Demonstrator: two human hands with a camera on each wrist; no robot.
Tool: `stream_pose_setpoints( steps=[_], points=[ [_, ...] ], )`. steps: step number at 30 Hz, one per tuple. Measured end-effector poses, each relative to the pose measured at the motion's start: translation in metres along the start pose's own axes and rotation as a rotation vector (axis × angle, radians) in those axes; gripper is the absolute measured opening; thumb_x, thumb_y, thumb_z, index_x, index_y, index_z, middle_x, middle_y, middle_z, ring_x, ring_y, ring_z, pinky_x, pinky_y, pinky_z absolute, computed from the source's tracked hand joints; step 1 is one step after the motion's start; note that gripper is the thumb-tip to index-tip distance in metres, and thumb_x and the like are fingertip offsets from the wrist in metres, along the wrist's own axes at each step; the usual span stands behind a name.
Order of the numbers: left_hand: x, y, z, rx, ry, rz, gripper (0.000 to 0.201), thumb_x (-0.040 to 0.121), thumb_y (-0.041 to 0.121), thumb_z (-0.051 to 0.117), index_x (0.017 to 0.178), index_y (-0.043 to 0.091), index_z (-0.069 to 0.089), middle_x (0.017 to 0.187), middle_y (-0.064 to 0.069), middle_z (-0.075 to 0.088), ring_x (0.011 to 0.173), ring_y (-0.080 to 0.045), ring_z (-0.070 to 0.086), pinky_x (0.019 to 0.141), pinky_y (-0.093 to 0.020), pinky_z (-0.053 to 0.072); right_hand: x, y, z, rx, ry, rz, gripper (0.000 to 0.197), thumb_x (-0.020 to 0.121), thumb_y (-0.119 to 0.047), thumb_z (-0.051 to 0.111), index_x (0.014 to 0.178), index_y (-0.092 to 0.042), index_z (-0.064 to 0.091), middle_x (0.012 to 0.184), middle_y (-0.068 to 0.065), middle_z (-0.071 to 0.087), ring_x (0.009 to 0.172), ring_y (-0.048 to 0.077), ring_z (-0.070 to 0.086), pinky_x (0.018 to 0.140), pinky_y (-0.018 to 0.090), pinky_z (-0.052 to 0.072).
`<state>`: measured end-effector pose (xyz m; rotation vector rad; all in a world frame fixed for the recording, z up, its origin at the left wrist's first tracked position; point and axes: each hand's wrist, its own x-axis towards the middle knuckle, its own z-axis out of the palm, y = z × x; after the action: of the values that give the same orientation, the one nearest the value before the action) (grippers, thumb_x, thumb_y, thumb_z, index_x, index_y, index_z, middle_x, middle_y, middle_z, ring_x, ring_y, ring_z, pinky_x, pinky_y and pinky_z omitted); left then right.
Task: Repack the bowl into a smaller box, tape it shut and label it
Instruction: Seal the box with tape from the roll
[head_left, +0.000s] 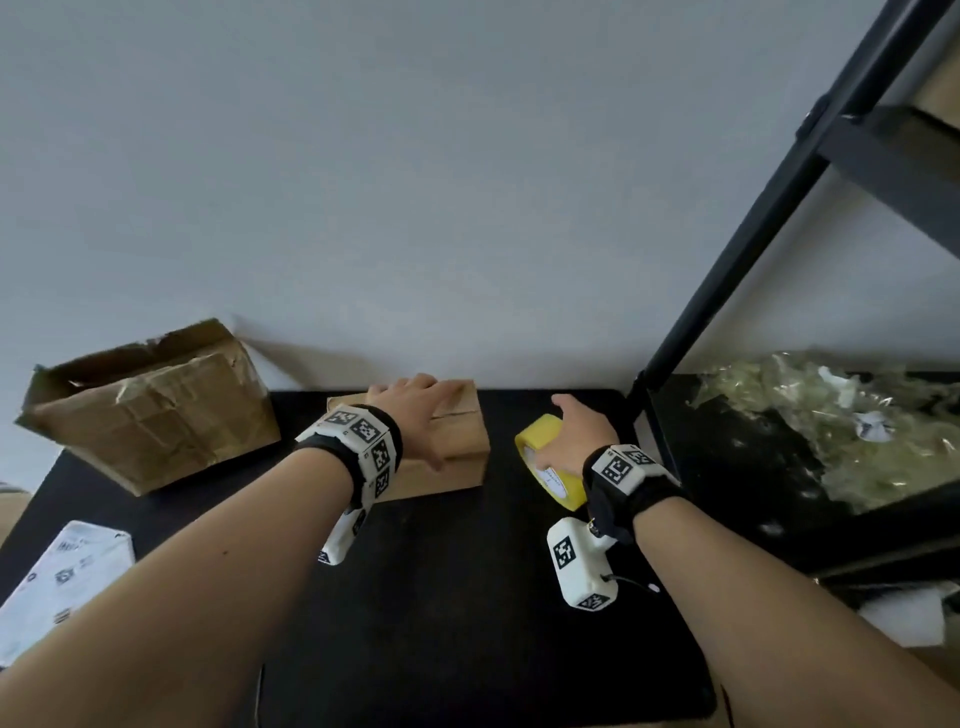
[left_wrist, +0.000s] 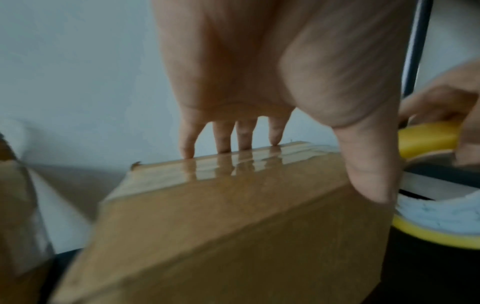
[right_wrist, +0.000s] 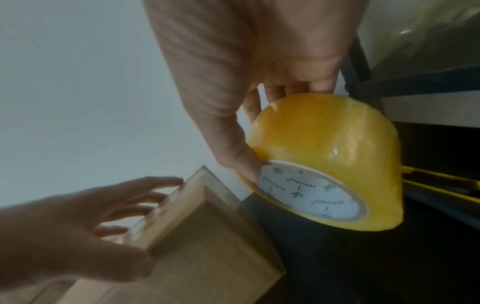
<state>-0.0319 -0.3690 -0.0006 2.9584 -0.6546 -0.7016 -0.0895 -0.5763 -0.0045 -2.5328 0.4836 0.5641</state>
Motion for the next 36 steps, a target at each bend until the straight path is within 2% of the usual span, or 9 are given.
stream_pose_setpoints(
  steps=[4, 7, 13, 17, 19, 22, 25, 29, 36],
  points=[
    [-0.011, -0.015, 0.003, 0.020, 0.048, -0.091, 0.104, 0.064, 0.065, 0.070, 0.147, 0.029, 0.018, 0.143, 0.000, 0.038, 0.132, -0.026, 0.037, 0.105, -0.047, 0.035, -0.009, -0.023, -0.002, 0.059, 0.031, -0.084, 0.085, 0.072, -0.021, 0.077, 0.145, -0.016, 0.033, 0.143, 0.006, 0.045, 0.131, 0.025, 0.043, 0.102, 0.030, 0.038],
    [-0.016, -0.017, 0.009, 0.045, 0.120, -0.146, 0.095, 0.066, 0.072, 0.062, 0.142, 0.026, 0.027, 0.136, -0.004, 0.042, 0.127, -0.027, 0.041, 0.099, -0.045, 0.040, -0.016, -0.034, -0.003, 0.077, 0.073, -0.115, 0.081, 0.072, -0.019, 0.077, 0.143, -0.018, 0.038, 0.142, 0.004, 0.047, 0.129, 0.023, 0.045, 0.097, 0.026, 0.038],
    [-0.017, -0.013, 0.012, 0.021, 0.121, -0.349, 0.095, 0.070, 0.076, 0.053, 0.140, 0.016, 0.029, 0.132, -0.011, 0.041, 0.121, -0.031, 0.043, 0.092, -0.045, 0.046, -0.032, -0.040, -0.014, 0.066, 0.160, -0.151, 0.052, 0.073, -0.005, 0.072, 0.122, -0.013, 0.059, 0.121, 0.006, 0.062, 0.110, 0.026, 0.057, 0.086, 0.027, 0.044],
    [-0.018, -0.020, 0.005, 0.002, -0.020, -0.304, 0.116, 0.056, 0.072, 0.070, 0.146, 0.024, 0.014, 0.135, -0.009, 0.039, 0.122, -0.032, 0.044, 0.092, -0.049, 0.046, -0.034, -0.043, -0.017, 0.089, 0.147, -0.143, 0.058, 0.072, -0.007, 0.073, 0.126, -0.018, 0.058, 0.122, 0.002, 0.062, 0.111, 0.024, 0.057, 0.088, 0.028, 0.044],
    [-0.020, -0.025, 0.004, 0.004, -0.035, -0.250, 0.116, 0.058, 0.063, 0.073, 0.148, 0.027, 0.009, 0.130, -0.009, 0.041, 0.115, -0.032, 0.050, 0.084, -0.044, 0.051, -0.035, -0.045, -0.016, 0.109, 0.156, -0.146, 0.058, 0.072, -0.006, 0.073, 0.127, -0.018, 0.057, 0.123, 0.003, 0.062, 0.112, 0.024, 0.057, 0.088, 0.029, 0.044],
    [-0.022, -0.026, 0.010, -0.048, 0.009, -0.275, 0.113, 0.062, 0.065, 0.068, 0.148, 0.026, 0.007, 0.127, -0.011, 0.042, 0.107, -0.033, 0.055, 0.073, -0.038, 0.050, -0.037, -0.047, -0.012, 0.127, 0.173, -0.149, 0.058, 0.072, -0.006, 0.073, 0.126, -0.018, 0.057, 0.123, 0.004, 0.062, 0.112, 0.024, 0.056, 0.087, 0.029, 0.044],
    [-0.021, -0.022, 0.010, -0.149, 0.048, -0.351, 0.113, 0.068, 0.070, 0.062, 0.150, 0.021, 0.001, 0.136, -0.014, 0.036, 0.113, -0.034, 0.053, 0.075, -0.038, 0.047, -0.039, -0.050, -0.006, 0.161, 0.162, -0.148, 0.060, 0.071, -0.005, 0.073, 0.127, -0.017, 0.056, 0.123, 0.004, 0.060, 0.113, 0.024, 0.055, 0.088, 0.029, 0.045],
    [-0.014, -0.019, 0.011, -0.319, 0.040, -0.364, 0.118, 0.069, 0.067, 0.066, 0.150, 0.018, -0.004, 0.141, -0.017, 0.037, 0.120, -0.035, 0.050, 0.090, -0.042, 0.047, -0.040, -0.057, -0.005, 0.186, 0.162, -0.159, 0.058, 0.072, -0.004, 0.072, 0.126, -0.018, 0.056, 0.122, 0.004, 0.060, 0.111, 0.023, 0.055, 0.082, 0.025, 0.042],
    [-0.019, -0.030, 0.002, -0.232, 0.064, -0.256, 0.093, 0.075, 0.063, 0.062, 0.144, 0.014, 0.022, 0.136, -0.013, 0.040, 0.117, -0.031, 0.052, 0.088, -0.041, 0.047, -0.040, -0.070, -0.019, 0.299, 0.177, -0.180, 0.057, 0.069, 0.000, 0.070, 0.123, -0.016, 0.058, 0.115, 0.004, 0.059, 0.097, 0.020, 0.053, 0.079, 0.029, 0.045]
  ],
)
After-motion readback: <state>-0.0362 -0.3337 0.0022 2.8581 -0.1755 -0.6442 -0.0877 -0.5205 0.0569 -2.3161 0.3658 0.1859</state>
